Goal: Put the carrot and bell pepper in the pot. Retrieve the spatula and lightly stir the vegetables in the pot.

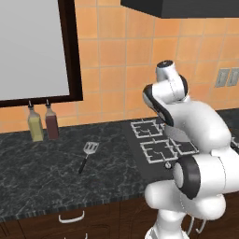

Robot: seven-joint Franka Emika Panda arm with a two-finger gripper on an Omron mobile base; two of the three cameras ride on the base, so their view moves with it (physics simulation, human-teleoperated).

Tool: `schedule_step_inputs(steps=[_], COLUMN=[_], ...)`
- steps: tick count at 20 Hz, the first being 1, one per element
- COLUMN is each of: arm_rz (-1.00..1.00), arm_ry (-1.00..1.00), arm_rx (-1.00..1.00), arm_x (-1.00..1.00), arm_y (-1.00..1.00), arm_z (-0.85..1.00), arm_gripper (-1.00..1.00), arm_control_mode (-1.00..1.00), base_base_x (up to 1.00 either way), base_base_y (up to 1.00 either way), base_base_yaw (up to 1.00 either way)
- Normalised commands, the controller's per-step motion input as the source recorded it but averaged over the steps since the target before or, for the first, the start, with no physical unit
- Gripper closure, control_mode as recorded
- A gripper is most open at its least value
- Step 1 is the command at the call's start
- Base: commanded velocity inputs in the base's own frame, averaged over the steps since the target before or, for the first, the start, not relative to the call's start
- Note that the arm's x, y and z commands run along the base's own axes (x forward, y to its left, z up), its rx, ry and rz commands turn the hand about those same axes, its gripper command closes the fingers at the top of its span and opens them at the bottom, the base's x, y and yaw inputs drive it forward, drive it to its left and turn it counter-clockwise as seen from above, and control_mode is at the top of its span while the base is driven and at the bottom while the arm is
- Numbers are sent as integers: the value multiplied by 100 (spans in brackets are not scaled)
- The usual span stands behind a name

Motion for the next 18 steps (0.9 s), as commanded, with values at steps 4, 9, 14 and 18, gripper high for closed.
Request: schedule_step_inputs(steps=[4, 9, 14, 18], arm_rz=[12, 12, 7, 1], arm_ry=[4, 7, 15, 14], arm_rx=[-16, -15, -11, -2], arm_x=[-65, -49, -14, -3], arm_y=[100, 100, 100, 100], arm_z=[0, -2, -19, -18], arm_gripper=[-100, -100, -100, -100], arm_control_mode=[-100, -100, -100, -100], base_base_x=[0, 0, 0, 0], base_base_y=[0, 0, 0, 0], base_base_yaw=[0, 0, 0, 0])
